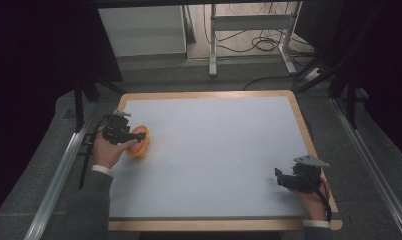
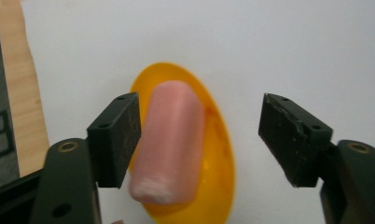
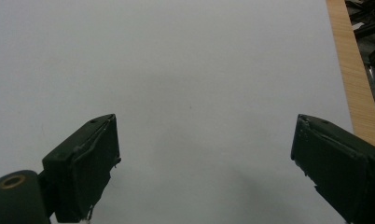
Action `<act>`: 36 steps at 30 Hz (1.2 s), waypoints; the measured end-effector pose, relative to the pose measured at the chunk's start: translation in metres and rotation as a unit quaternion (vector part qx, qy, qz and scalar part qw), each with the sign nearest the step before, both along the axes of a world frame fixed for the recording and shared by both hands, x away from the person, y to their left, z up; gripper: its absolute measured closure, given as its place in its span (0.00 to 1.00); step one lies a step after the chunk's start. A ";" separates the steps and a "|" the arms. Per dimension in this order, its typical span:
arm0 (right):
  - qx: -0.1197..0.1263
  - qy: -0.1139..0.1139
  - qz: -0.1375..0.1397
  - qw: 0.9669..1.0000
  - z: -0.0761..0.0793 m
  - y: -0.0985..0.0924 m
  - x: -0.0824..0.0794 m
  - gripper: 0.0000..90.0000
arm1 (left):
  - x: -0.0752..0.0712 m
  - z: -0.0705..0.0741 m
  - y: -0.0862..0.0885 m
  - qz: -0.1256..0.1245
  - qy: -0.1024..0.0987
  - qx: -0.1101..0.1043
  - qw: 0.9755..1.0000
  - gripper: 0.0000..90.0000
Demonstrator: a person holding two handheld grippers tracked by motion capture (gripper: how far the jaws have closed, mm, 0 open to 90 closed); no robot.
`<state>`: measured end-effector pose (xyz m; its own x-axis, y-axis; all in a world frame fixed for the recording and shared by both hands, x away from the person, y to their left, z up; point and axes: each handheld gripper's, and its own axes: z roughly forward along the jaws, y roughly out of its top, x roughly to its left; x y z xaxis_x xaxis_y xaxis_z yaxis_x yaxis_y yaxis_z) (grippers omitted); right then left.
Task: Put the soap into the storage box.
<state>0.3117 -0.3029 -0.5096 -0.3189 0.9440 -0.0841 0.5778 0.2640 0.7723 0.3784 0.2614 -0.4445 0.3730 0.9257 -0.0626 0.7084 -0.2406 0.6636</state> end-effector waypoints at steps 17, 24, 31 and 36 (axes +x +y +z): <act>-0.001 -0.004 0.005 1.000 0.001 0.003 0.000 0.08 | -0.053 -0.014 -0.012 -0.067 -0.028 -0.025 0.997 0.27; -0.001 -0.005 0.006 1.000 0.001 0.004 0.000 0.08 | -0.068 -0.035 -0.016 -0.076 -0.024 -0.028 0.996 0.25; -0.004 -0.006 0.007 1.000 0.001 0.005 0.000 0.08 | -0.082 -0.053 -0.010 -0.061 -0.022 -0.043 0.997 0.26; -0.006 -0.005 0.007 1.000 0.001 0.006 0.000 0.08 | -0.088 -0.068 -0.004 -0.050 -0.016 -0.067 0.996 0.26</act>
<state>0.3114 -0.2967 -0.5089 -0.3318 0.9382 -0.0986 0.5655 0.2815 0.7752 0.2899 0.2577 -0.5128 0.4675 0.8677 -0.1690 0.6629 -0.2177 0.7163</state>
